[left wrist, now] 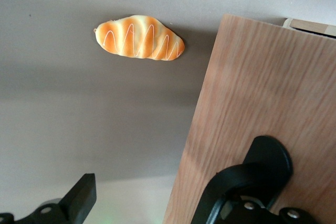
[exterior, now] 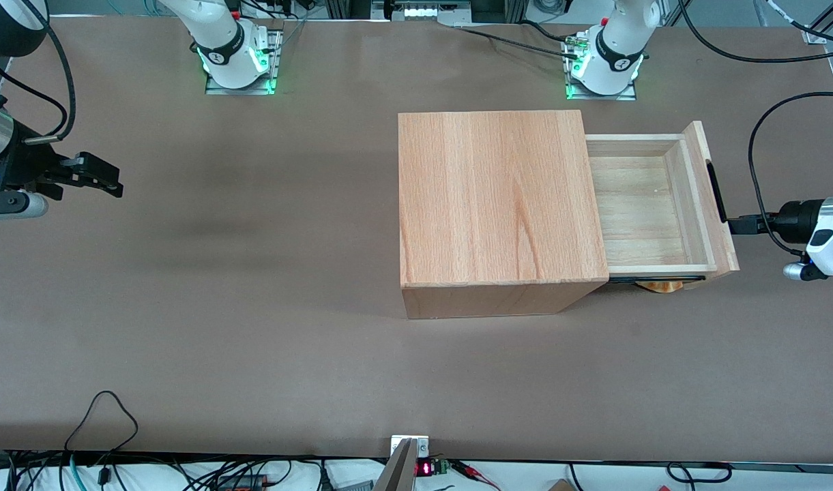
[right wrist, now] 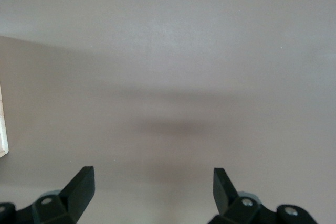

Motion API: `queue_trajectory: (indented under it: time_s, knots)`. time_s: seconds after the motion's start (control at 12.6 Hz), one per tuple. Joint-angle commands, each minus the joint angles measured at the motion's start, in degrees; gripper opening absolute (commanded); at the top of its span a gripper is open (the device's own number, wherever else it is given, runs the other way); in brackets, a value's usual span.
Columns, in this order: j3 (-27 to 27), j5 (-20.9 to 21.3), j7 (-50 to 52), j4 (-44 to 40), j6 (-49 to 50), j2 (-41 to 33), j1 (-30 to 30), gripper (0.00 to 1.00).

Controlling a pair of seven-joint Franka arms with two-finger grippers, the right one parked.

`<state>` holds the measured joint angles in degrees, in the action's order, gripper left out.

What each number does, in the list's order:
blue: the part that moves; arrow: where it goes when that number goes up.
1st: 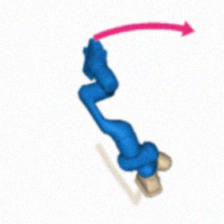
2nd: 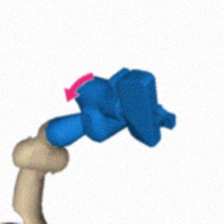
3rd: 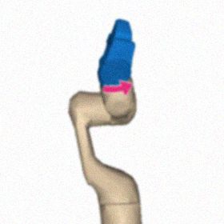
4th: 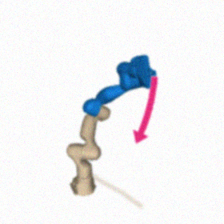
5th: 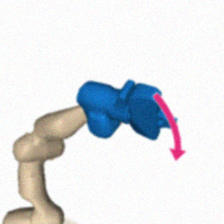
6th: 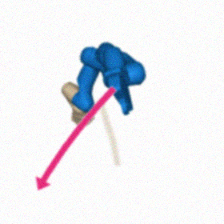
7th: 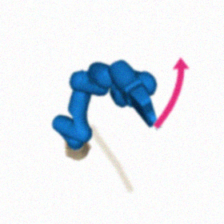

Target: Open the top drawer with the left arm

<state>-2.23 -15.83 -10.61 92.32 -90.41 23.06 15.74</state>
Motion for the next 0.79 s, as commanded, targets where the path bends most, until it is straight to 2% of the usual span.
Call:
queue_trajectory:
  time_s: [0.0,0.71]
  knots:
    - [0.2,0.5,0.9,-3.2,0.8,0.4,-0.1,1.00]
    - [0.1,0.7,2.3,-7.5,7.3,0.1,0.2,1.00]
